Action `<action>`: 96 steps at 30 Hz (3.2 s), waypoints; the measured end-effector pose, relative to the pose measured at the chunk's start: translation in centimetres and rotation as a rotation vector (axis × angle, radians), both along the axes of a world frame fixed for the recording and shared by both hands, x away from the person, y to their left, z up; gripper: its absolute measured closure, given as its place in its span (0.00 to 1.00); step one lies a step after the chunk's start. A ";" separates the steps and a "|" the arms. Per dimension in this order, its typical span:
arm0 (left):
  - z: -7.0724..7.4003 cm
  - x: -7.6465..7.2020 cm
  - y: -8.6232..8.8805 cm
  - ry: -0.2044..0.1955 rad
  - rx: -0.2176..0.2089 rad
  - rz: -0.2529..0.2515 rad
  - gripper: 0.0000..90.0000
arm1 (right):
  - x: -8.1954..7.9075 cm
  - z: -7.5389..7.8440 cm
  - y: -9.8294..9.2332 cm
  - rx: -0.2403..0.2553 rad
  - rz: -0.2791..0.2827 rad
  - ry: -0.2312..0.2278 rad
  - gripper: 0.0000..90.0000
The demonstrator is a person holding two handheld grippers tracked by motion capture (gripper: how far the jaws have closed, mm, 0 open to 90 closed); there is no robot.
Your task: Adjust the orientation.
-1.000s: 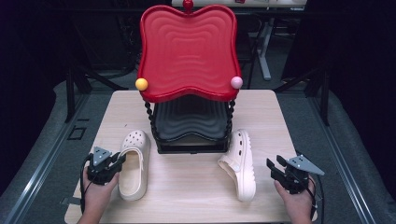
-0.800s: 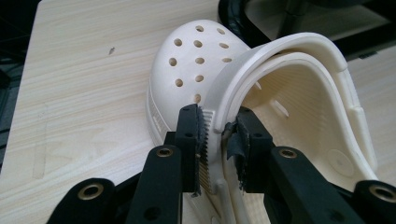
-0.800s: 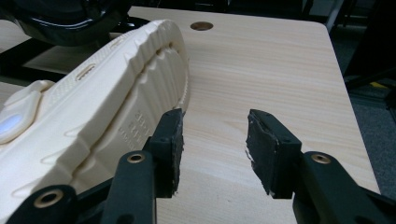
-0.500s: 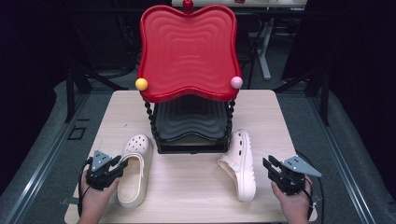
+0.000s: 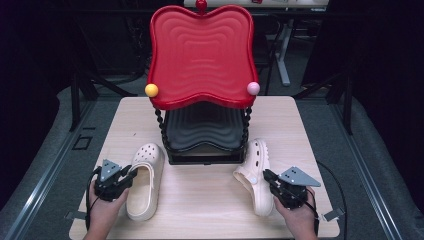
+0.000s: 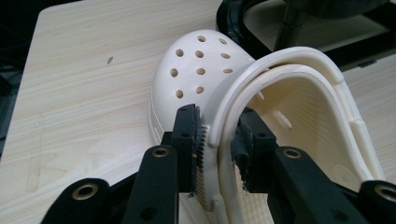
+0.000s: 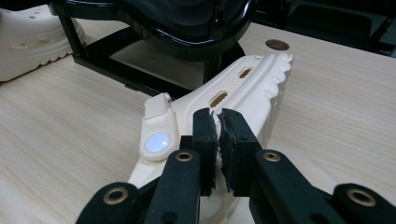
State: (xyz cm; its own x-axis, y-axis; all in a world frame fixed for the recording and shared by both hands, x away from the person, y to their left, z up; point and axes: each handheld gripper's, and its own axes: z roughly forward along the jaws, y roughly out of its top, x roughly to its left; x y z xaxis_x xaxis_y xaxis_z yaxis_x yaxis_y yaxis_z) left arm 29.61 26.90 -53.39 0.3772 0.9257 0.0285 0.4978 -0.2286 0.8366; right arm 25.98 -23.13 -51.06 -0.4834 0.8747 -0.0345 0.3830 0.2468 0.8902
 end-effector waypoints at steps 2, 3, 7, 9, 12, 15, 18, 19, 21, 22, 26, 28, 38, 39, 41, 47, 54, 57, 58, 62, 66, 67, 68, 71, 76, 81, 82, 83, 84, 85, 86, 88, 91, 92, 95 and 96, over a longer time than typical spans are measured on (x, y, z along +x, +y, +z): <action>-0.1 0.0 0.2 -0.001 -0.024 0.004 0.79 | 0.2 0.0 0.1 0.005 0.010 0.005 0.93; -0.2 0.0 0.1 -0.003 -0.026 0.005 0.78 | 0.3 -0.1 0.5 -0.005 0.020 0.015 0.93; -0.2 -0.1 0.0 -0.005 -0.021 0.003 0.78 | 0.5 -0.3 1.3 -0.034 0.045 0.028 0.94; -0.2 -0.1 0.0 -0.006 -0.020 0.003 0.77 | 0.5 -0.4 1.7 -0.073 0.044 0.017 0.95; -0.2 -0.1 0.1 -0.006 -0.032 0.005 0.77 | 0.4 -0.4 1.7 -0.091 0.032 0.014 0.98; -0.2 -0.1 0.1 -0.004 -0.033 0.004 0.77 | 0.5 -0.4 1.4 -0.085 0.029 0.011 0.99; -0.2 -0.1 0.2 -0.004 -0.035 0.005 0.77 | 0.4 -0.3 1.1 -0.078 0.021 0.012 1.00; -0.2 -0.1 0.2 -0.001 -0.039 0.004 0.76 | 0.4 -0.3 0.8 -0.059 0.017 0.017 1.00; -0.2 -0.1 0.2 -0.004 -0.039 0.004 0.76 | 0.4 -0.2 0.4 -0.040 0.011 0.028 1.00; -0.2 -0.1 0.2 -0.004 -0.040 0.004 0.76 | 0.4 -0.2 0.2 -0.030 0.005 0.024 1.00; -0.2 -0.1 0.2 -0.002 -0.039 0.002 0.76 | 0.4 -0.1 -0.5 -0.023 -0.017 0.021 1.00; -0.2 -0.1 0.2 -0.002 -0.039 0.002 0.76 | 0.3 0.0 -1.3 -0.015 -0.057 0.018 1.00; -0.2 -0.1 0.1 -0.001 -0.036 0.000 0.76 | 0.8 -0.6 -5.7 0.087 -0.168 0.085 1.00; -0.2 -0.1 0.1 -0.001 -0.037 0.000 0.76 | 1.0 -0.8 -6.3 0.089 -0.184 0.100 1.00; -0.2 0.0 0.1 0.000 -0.037 0.001 0.76 | 1.0 -0.9 -6.5 0.092 -0.192 0.104 1.00; -0.2 0.0 0.1 0.001 -0.038 0.001 0.76 | 1.7 -2.2 -8.9 0.162 -0.246 0.181 1.00; -0.2 -0.1 0.1 -0.001 -0.041 0.003 0.76 | 2.7 -4.2 -10.8 0.244 -0.294 0.288 1.00; -0.2 -0.1 0.1 -0.001 -0.042 0.002 0.75 | 3.1 -4.7 -11.3 0.277 -0.297 0.311 1.00; -0.2 -0.1 0.1 -0.002 -0.042 0.003 0.75 | 3.1 -4.8 -11.3 0.267 -0.300 0.317 1.00; -0.2 -0.1 0.1 -0.002 -0.044 0.004 0.74 | 3.3 -5.2 -11.2 0.215 -0.317 0.334 0.99; -0.3 -0.1 0.1 0.000 -0.048 0.003 0.74 | 2.6 -4.0 -11.8 0.241 -0.377 0.261 0.96; -0.3 -0.1 0.1 0.001 -0.048 0.003 0.74 | 2.5 -3.8 -11.9 0.256 -0.378 0.242 0.96; -0.3 -0.1 0.1 0.001 -0.048 0.003 0.74 | 2.5 -3.8 -11.9 0.256 -0.378 0.242 0.96; -0.3 -0.1 0.1 -0.002 -0.051 0.005 0.74 | 1.6 -2.2 -11.5 0.289 -0.358 0.132 0.95; -0.3 -0.1 0.1 0.000 -0.057 0.004 0.73 | 1.4 -1.0 -10.0 0.262 -0.308 0.084 0.98; -0.3 -0.1 0.2 0.003 -0.061 0.004 0.71 | 2.1 -1.1 -8.8 0.206 -0.300 0.086 0.99; -0.3 -0.1 0.2 0.004 -0.062 0.004 0.70 | 2.3 -1.1 -9.0 0.223 -0.308 0.092 0.99; -0.3 -0.1 0.2 0.004 -0.063 0.005 0.70 | 2.3 -1.2 -9.1 0.225 -0.309 0.092 0.99; -0.3 -0.1 0.2 0.003 -0.062 0.006 0.70 | 2.3 -1.2 -9.0 0.224 -0.312 0.091 0.99; -0.3 -0.1 0.2 0.003 -0.062 0.005 0.70 | 2.3 -1.3 -9.1 0.220 -0.309 0.089 0.99; -0.3 -0.1 0.2 0.003 -0.062 0.005 0.70 | 2.3 -1.3 -9.1 0.220 -0.309 0.089 0.99; -0.3 -0.1 0.2 0.003 -0.062 0.006 0.70 | 2.4 -1.3 -9.1 0.223 -0.316 0.085 0.99; -0.3 -0.1 0.2 0.002 -0.063 0.007 0.70 | 2.1 -1.2 -8.9 0.202 -0.315 0.078 0.99; -0.3 -0.1 0.3 0.004 -0.064 0.008 0.69 | 1.9 -1.0 -8.8 0.186 -0.310 0.065 0.96; -0.3 -0.1 0.3 0.005 -0.068 0.007 0.69 | 1.4 -0.8 -8.5 0.144 -0.303 0.039 0.87; -0.2 -0.2 0.3 0.006 -0.067 0.007 0.69 | 1.3 -0.7 -8.4 0.124 -0.304 0.032 0.85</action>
